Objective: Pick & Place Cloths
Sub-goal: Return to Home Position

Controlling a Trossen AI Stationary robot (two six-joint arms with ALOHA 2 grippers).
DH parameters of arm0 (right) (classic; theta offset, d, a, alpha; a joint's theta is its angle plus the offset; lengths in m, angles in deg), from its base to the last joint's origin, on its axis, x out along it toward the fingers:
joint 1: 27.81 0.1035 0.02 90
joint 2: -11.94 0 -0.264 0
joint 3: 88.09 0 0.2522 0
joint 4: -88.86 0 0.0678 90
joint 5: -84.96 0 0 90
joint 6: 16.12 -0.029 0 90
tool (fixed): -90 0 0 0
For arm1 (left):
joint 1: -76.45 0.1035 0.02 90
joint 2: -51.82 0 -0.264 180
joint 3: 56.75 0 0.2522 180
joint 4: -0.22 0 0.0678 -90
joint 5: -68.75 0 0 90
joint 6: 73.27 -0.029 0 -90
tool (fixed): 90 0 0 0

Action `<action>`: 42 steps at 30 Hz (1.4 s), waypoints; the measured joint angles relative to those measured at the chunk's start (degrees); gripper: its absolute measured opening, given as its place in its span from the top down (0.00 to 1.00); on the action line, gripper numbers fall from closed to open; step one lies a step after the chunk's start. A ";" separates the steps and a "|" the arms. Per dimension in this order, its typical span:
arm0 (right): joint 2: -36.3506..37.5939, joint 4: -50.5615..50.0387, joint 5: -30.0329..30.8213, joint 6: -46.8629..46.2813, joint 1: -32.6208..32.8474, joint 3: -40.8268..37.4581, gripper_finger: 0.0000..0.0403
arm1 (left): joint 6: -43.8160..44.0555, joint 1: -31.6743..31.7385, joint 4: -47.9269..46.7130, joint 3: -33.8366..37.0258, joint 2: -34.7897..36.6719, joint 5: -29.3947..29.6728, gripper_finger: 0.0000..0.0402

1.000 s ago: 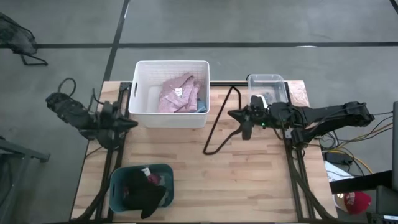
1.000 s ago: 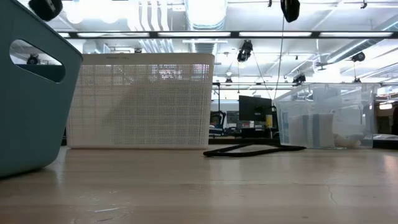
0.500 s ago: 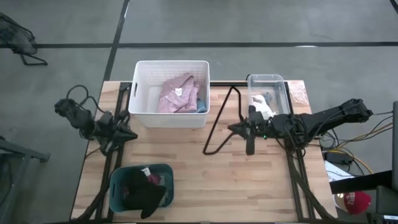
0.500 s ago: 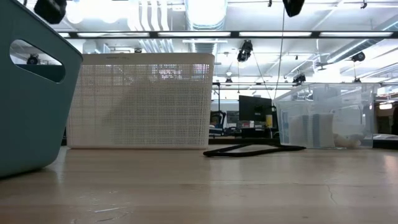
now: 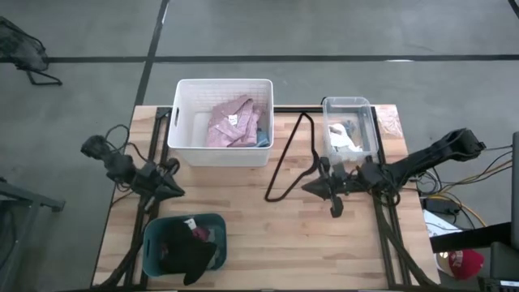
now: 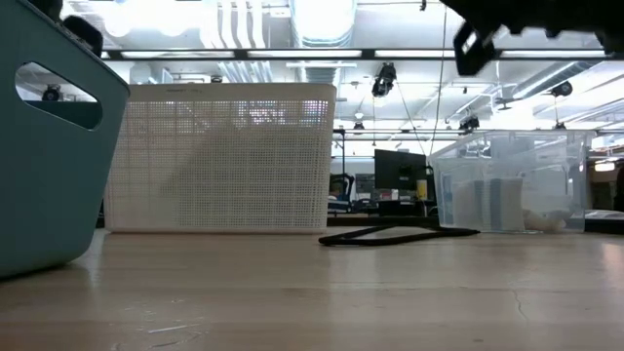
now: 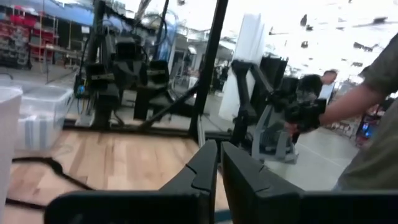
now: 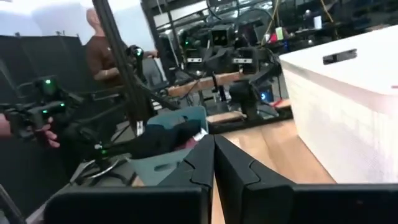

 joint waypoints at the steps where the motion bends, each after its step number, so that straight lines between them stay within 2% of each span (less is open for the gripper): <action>1: 0.02 0.90 -0.15 -0.27 0.00 -1.11 0.98 | -0.01 0.00 0.36 1.00 0.00 -0.03 0.93; 9: 0.11 14.21 0.10 3.72 -0.09 -9.33 0.98 | 0.60 0.00 5.55 8.34 1.13 -0.04 0.93; 12: 0.11 15.03 0.11 3.63 -0.08 -11.88 0.98 | 0.70 -0.02 10.69 10.92 1.11 -0.36 0.93; 17: -0.44 17.06 0.42 -2.08 -0.09 -15.03 0.98 | 1.12 -0.02 9.81 11.47 1.11 -0.64 0.93; 23: -0.33 33.31 0.53 9.17 -0.09 -19.66 0.98 | 2.05 -0.02 9.83 11.50 1.11 1.29 0.93; 25: -0.16 34.80 0.74 11.33 -0.09 -20.11 0.98 | 2.56 -0.02 9.52 11.50 1.09 1.40 0.93; 29: 0.94 33.39 0.74 10.56 -0.24 -20.12 0.98 | 4.53 -0.03 9.11 11.52 0.94 0.55 0.93; 34: 5.56 23.88 0.69 8.38 -0.24 -20.10 0.98 | 5.03 -0.02 9.05 11.54 0.71 0.73 0.93; 42: 24.14 -1.78 0.91 7.82 -0.24 -20.08 0.98 | 5.05 -0.02 9.07 11.56 0.57 0.84 0.93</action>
